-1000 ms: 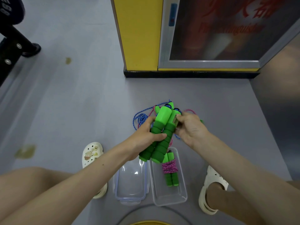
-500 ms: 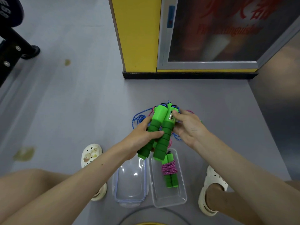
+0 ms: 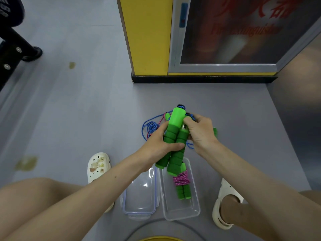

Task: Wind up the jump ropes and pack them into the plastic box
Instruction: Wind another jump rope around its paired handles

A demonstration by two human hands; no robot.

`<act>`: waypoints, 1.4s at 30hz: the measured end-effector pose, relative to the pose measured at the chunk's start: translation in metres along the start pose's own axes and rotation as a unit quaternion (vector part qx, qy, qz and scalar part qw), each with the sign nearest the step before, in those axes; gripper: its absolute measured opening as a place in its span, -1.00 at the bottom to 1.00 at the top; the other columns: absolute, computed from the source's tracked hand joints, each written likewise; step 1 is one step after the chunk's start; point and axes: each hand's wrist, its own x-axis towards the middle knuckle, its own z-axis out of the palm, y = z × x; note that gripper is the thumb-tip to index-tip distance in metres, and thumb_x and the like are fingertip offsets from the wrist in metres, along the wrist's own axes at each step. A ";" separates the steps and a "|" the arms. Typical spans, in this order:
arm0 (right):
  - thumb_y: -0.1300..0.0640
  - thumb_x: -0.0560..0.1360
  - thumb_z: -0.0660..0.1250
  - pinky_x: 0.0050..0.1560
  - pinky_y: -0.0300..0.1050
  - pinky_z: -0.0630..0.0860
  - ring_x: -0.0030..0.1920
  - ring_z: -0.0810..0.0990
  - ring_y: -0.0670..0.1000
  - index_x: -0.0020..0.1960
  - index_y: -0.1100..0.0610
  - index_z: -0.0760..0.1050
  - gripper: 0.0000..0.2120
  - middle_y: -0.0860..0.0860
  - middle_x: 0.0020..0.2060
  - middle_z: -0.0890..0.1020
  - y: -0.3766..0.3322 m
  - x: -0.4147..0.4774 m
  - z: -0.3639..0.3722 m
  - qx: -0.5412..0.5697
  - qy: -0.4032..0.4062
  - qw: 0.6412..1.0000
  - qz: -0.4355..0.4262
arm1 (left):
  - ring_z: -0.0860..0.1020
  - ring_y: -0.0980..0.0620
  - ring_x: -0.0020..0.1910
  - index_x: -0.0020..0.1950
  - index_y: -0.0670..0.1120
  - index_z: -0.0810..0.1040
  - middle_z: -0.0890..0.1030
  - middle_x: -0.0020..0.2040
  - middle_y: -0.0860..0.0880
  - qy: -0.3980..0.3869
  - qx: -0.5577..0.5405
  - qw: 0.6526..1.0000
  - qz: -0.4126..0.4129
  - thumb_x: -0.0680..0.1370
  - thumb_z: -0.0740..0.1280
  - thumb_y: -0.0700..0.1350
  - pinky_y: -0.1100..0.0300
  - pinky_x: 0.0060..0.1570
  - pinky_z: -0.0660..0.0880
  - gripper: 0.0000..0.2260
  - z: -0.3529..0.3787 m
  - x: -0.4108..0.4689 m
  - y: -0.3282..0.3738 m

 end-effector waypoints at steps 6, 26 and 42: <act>0.36 0.53 0.26 -0.08 0.08 0.61 -0.07 0.58 0.12 0.03 0.23 0.51 -0.88 0.18 -0.06 0.57 -0.006 0.000 -0.005 0.142 -0.064 0.988 0.018 | 0.66 0.01 -0.08 0.38 0.00 0.36 0.68 -0.04 -0.02 -0.001 -0.022 0.999 -0.033 0.47 0.42 -0.30 0.14 -0.08 0.60 -0.46 -0.009 0.001 -0.001; -0.41 0.50 -0.21 0.43 0.10 0.21 0.34 0.43 0.16 0.29 0.18 0.43 -0.18 0.17 0.28 0.52 -0.018 0.011 -0.021 0.263 -0.208 0.930 0.150 | 0.65 -0.19 -0.17 0.16 -0.17 0.56 0.63 -0.02 -0.25 -0.181 -0.230 0.951 -0.099 0.32 0.50 -0.26 0.02 -0.18 0.58 -0.59 -0.023 -0.005 0.012; 0.30 0.43 0.38 -0.42 -0.24 0.28 -0.44 0.33 -0.08 -0.26 0.17 0.49 -0.88 -0.01 -0.45 0.44 -0.014 0.013 -0.036 -0.383 -0.096 0.913 -0.100 | 0.64 -0.18 -0.16 0.23 -0.09 0.50 0.63 -0.06 -0.19 -0.128 -0.170 0.974 -0.075 0.41 0.33 -0.28 0.05 -0.18 0.58 -0.61 -0.020 -0.008 0.018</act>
